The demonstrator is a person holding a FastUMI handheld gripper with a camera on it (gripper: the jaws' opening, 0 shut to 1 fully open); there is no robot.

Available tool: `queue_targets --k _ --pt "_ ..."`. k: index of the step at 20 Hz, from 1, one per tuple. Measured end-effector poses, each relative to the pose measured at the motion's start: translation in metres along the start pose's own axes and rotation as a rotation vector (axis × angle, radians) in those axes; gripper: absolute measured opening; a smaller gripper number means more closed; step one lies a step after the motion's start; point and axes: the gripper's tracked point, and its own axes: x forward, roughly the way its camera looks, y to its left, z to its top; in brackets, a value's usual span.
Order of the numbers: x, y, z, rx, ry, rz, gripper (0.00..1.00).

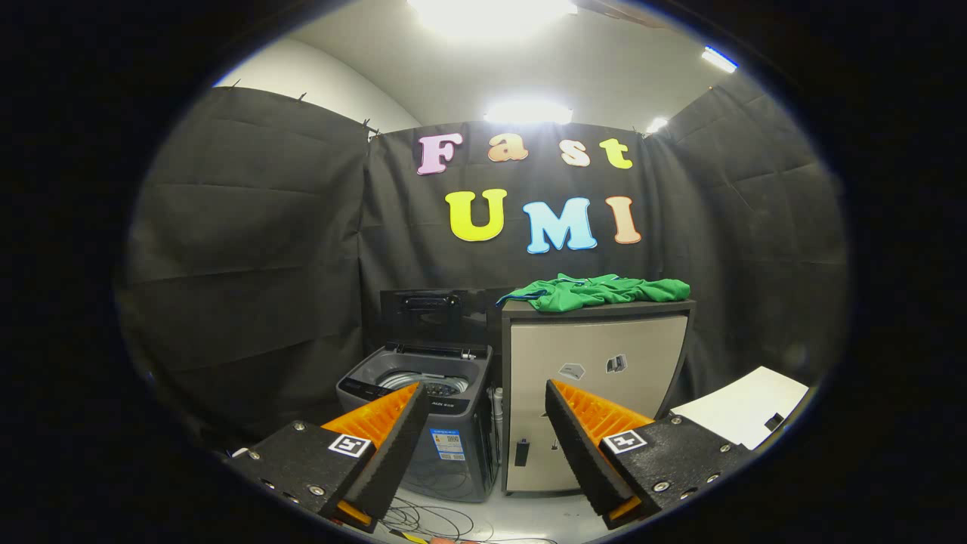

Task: Put the clothes into the washing machine and then close the washing machine lid.

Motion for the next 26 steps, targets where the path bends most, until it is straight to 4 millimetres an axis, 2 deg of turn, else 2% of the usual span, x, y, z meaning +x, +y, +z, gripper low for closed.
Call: queue_targets --k 12,26 --pt "0.001 0.003 0.001 0.005 0.002 0.003 0.96" --pt "0.005 0.004 -0.01 -0.009 0.035 0.009 0.96"
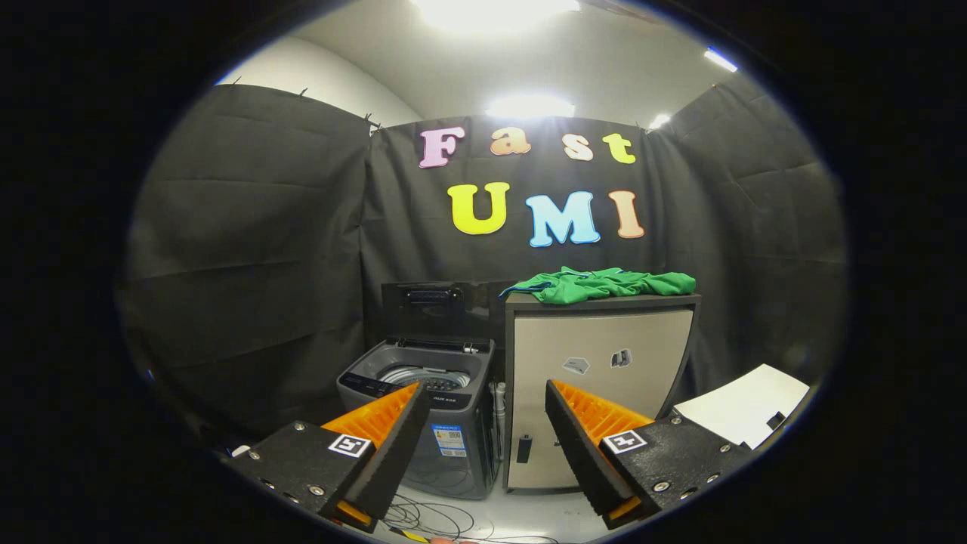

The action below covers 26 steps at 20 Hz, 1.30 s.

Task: Put the clothes into the washing machine and then close the washing machine lid.

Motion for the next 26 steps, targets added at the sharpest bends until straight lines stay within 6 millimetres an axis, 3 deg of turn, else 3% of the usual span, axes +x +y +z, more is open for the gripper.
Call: queue_targets --k 7,14,19,26 --pt "0.003 0.003 -0.01 0.0 0.024 0.001 0.96" --pt "0.024 -0.015 0.005 -0.026 0.027 -0.09 0.96" --pt "0.067 -0.036 0.031 -0.033 0.027 -0.164 0.96" --pt "0.15 -0.1 0.093 -0.042 0.015 -0.231 0.96"
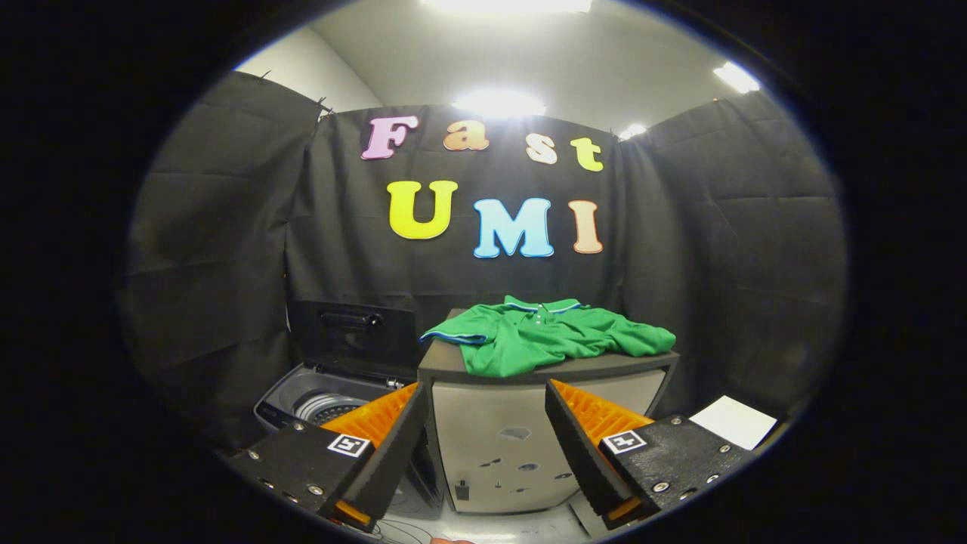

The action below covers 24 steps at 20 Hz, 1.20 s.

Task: Put the clothes into the washing machine and then close the washing machine lid.

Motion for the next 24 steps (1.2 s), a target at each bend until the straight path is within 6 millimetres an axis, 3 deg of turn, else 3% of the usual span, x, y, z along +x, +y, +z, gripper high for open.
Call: queue_targets --k 7,10,14,20,24 --pt "0.099 -0.056 0.032 0.023 0.154 -0.048 0.96" --pt "0.138 -0.068 0.042 0.083 0.208 -0.042 0.96" --pt "0.183 -0.1 0.035 0.045 0.296 -0.074 0.96" --pt "0.235 -0.113 0.015 0.016 0.416 -0.022 0.96" --pt "0.257 -0.11 0.003 0.02 0.476 0.012 0.96"
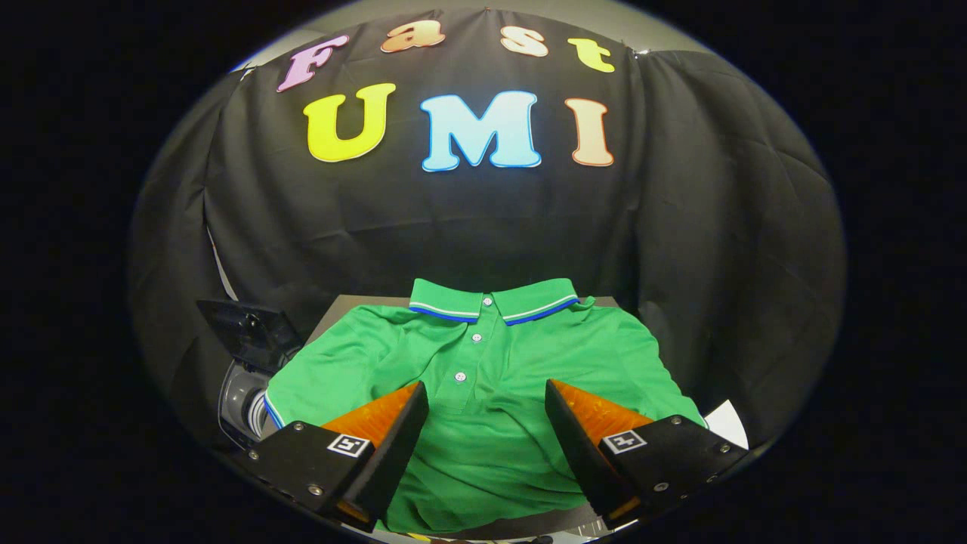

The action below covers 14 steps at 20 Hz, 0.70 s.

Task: Put the clothes into the washing machine and then close the washing machine lid.

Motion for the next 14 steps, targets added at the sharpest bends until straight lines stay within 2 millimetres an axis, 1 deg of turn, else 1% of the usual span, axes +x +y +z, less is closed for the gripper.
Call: queue_targets --k 2,4,6,12,14 --pt "0.011 0.004 -0.006 0.007 0.045 0.028 0.96" --pt "0.017 0.004 -0.01 0.004 0.091 0.039 0.96" --pt "0.015 0.004 -0.021 -0.003 0.137 0.045 0.96" --pt "0.011 0.004 -0.02 -0.025 0.175 0.052 0.97" --pt "0.012 0.001 -0.02 -0.008 0.172 0.042 0.97"
